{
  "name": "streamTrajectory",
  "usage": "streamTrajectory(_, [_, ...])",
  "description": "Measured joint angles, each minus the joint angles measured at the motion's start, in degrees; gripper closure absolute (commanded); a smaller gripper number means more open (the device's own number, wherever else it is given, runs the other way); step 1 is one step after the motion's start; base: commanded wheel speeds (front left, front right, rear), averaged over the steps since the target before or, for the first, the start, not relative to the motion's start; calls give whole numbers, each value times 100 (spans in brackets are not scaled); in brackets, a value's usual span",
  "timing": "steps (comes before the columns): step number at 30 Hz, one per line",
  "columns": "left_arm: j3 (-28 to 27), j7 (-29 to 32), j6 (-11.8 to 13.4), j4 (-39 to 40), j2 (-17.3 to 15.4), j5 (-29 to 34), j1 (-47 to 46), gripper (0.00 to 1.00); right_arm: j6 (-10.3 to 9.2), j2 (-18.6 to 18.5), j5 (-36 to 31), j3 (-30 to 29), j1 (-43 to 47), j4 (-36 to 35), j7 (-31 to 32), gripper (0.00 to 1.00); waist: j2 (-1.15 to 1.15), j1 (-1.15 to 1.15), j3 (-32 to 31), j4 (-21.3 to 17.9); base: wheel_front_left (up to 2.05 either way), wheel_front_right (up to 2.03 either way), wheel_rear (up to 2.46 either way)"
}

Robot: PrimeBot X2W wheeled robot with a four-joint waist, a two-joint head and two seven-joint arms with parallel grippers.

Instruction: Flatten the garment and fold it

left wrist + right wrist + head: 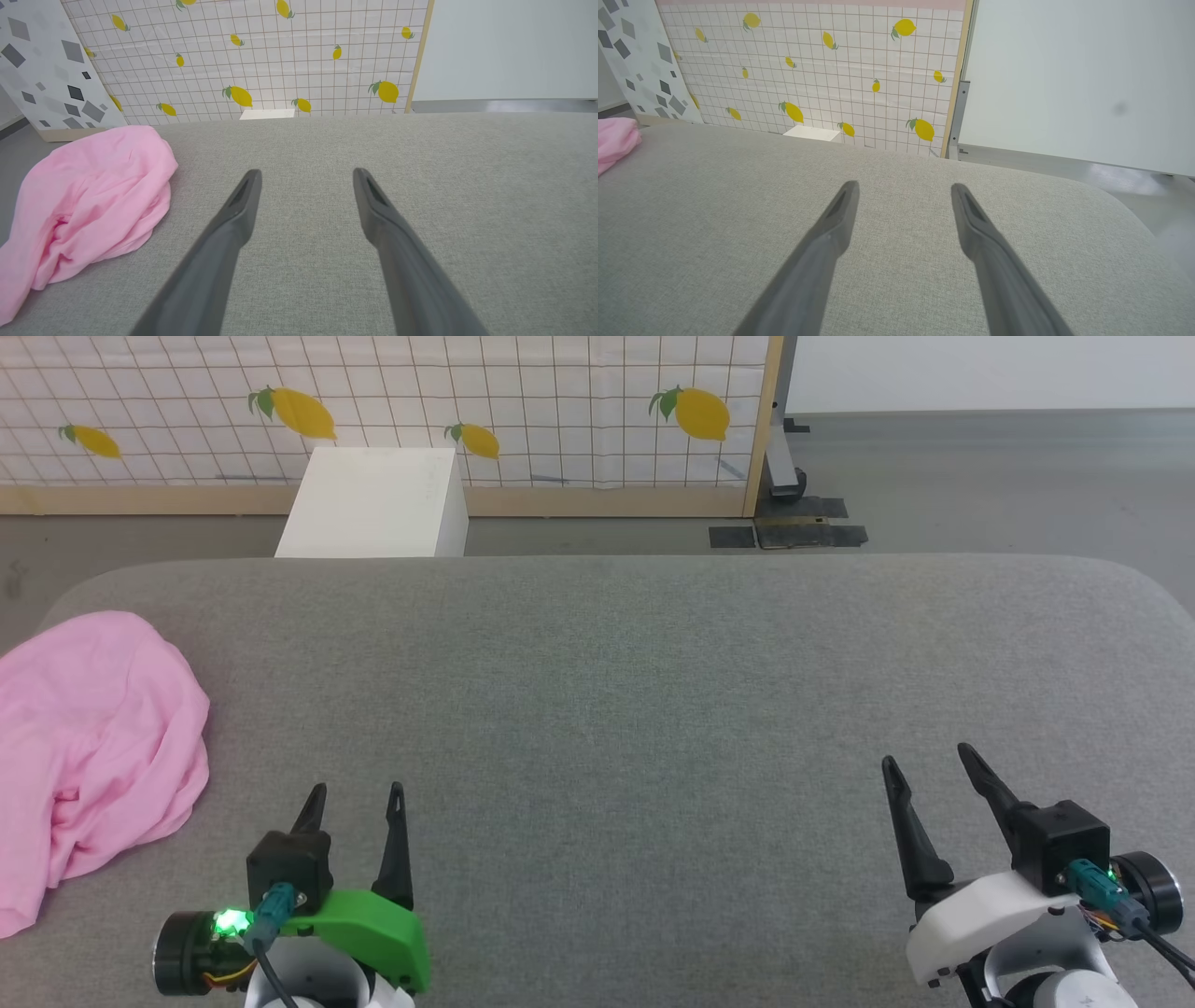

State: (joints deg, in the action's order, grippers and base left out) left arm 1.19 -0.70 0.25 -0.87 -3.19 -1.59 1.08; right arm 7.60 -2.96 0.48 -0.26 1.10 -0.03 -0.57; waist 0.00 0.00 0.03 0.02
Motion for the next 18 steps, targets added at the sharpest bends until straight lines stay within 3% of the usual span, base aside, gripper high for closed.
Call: streamTrajectory(18, [189,-203,134,-151,0,-155,-54,0,0,0,112,-47,-1,85,-214,0,0,0,13,22,0,0,0])
